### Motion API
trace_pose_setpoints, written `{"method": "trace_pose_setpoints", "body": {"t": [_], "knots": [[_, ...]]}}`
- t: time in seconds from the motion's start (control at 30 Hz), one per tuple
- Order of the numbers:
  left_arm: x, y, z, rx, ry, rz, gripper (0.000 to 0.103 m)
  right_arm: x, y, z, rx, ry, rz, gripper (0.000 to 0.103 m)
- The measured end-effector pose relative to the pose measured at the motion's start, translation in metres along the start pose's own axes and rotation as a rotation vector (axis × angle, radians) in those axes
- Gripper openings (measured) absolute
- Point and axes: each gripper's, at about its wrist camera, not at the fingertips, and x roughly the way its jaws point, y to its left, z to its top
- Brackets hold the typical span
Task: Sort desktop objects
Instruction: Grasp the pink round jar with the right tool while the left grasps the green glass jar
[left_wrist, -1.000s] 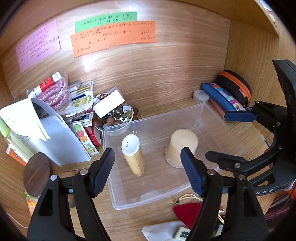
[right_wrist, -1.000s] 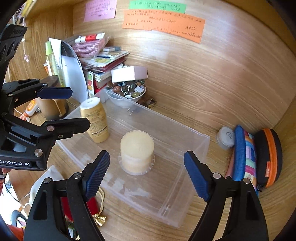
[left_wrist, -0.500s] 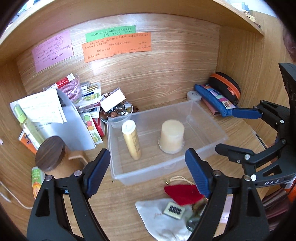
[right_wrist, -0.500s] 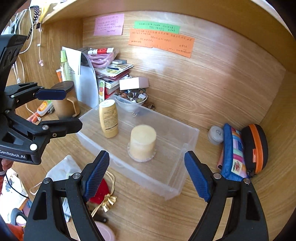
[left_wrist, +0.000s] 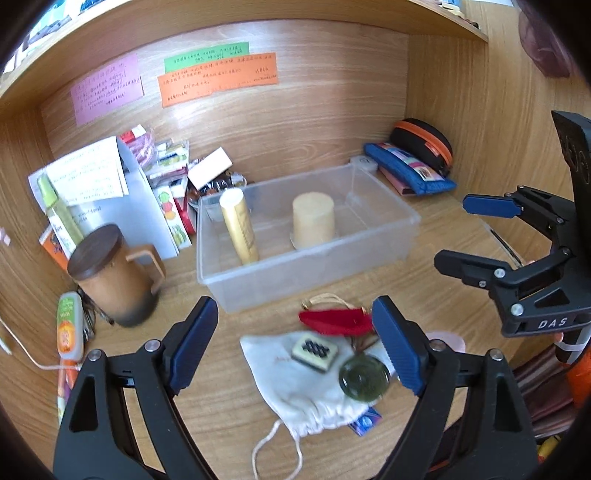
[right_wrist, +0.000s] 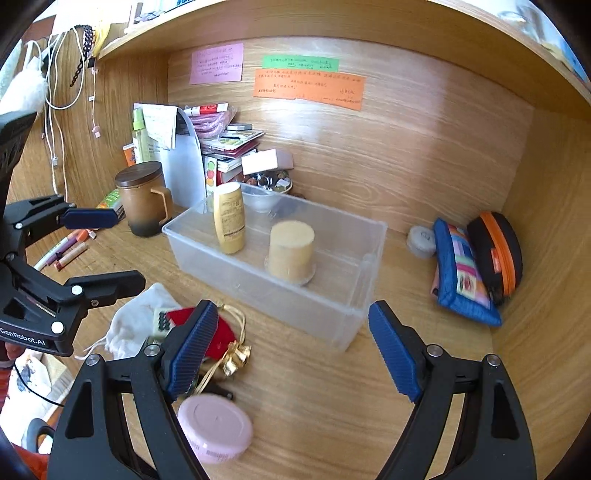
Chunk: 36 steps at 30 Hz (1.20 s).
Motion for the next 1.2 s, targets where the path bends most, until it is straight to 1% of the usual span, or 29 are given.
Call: {"method": "trace_pose_setpoints", "body": {"t": [0.13,0.3,0.47,0.53,0.67,0.77,0.87,0.97,1.03,1.2], "knots": [[0.001,-0.002,-0.015,-0.030,0.022,-0.031,0.086,-0.008,0.002,-0.018,0.027,0.004,0.031,0.082],[0.002,-0.002,-0.034,-0.066,0.041,-0.058,0.086,-0.004,0.009,-0.040,0.027,0.057,0.049,0.082],[0.007,-0.004,-0.049,-0.095,0.078,-0.101,0.086,0.008,0.015,-0.063,0.059,0.115,0.127,0.082],[0.008,-0.005,-0.054,-0.098,0.084,-0.105,0.086,0.015,0.017,-0.071,0.072,0.140,0.163,0.082],[0.011,-0.009,-0.058,-0.099,0.097,-0.123,0.086,0.024,0.022,-0.081,0.089,0.168,0.205,0.082],[0.017,-0.012,-0.059,-0.094,0.119,-0.151,0.086,0.032,0.024,-0.086,0.103,0.184,0.220,0.081],[0.021,-0.017,-0.058,-0.080,0.122,-0.147,0.086,0.039,0.026,-0.091,0.117,0.197,0.232,0.081],[0.023,-0.018,-0.056,-0.077,0.121,-0.153,0.086,0.043,0.027,-0.096,0.131,0.199,0.249,0.072],[0.024,-0.019,-0.054,-0.076,0.121,-0.164,0.086,0.045,0.026,-0.097,0.142,0.204,0.271,0.062],[0.032,-0.024,-0.050,-0.065,0.130,-0.179,0.086,0.045,0.025,-0.097,0.142,0.195,0.272,0.062]]}}
